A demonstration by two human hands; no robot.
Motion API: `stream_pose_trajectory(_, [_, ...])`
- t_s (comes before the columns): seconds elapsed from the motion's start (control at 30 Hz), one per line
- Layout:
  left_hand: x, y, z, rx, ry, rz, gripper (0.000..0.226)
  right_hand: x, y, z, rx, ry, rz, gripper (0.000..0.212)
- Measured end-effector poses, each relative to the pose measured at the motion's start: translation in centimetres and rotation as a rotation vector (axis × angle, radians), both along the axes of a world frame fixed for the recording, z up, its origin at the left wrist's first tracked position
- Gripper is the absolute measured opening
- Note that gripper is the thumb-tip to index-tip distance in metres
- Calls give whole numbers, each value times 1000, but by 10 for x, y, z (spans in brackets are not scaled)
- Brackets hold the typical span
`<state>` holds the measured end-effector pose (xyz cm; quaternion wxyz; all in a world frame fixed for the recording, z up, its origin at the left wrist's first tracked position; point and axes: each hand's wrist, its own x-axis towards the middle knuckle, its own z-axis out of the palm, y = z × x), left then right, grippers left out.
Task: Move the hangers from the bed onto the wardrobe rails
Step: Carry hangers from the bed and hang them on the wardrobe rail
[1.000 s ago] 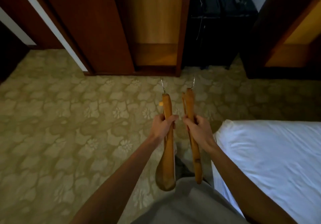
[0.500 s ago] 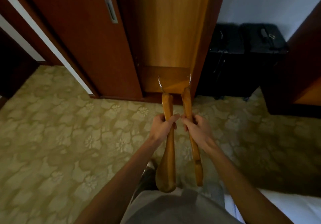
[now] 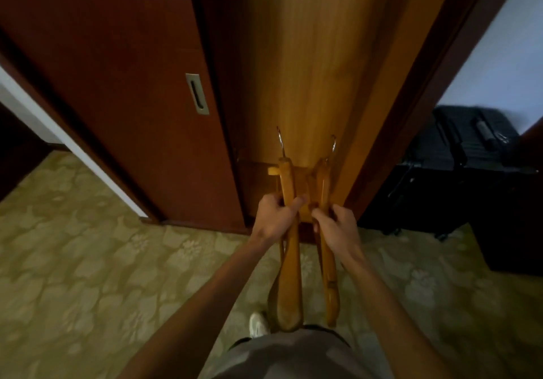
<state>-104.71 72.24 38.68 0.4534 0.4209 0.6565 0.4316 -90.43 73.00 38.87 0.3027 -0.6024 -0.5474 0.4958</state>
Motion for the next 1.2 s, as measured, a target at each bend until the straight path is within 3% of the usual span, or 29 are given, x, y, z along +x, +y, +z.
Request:
stream_pose_trajectory(0.37, [-59, 217, 61, 81, -15, -88, 26, -52, 198, 70, 78, 58, 22, 31])
stream_pose_trajectory(0.53, [-60, 312, 110, 112, -63, -140, 28, -59, 292, 120, 148, 74, 12, 29])
stream_pose_trajectory(0.7, [-59, 391, 170, 200, -48, -238, 33, -54, 367, 178, 285, 59, 24, 41])
stream_pose_trajectory(0.93, [-57, 460, 262, 310, -99, -342, 26, -47, 428, 263, 504, 90, 54, 45])
stream_pose_trajectory(1.2, [-40, 516, 364, 481, -110, -415, 38, -28, 480, 356, 701, 148, -14, 45])
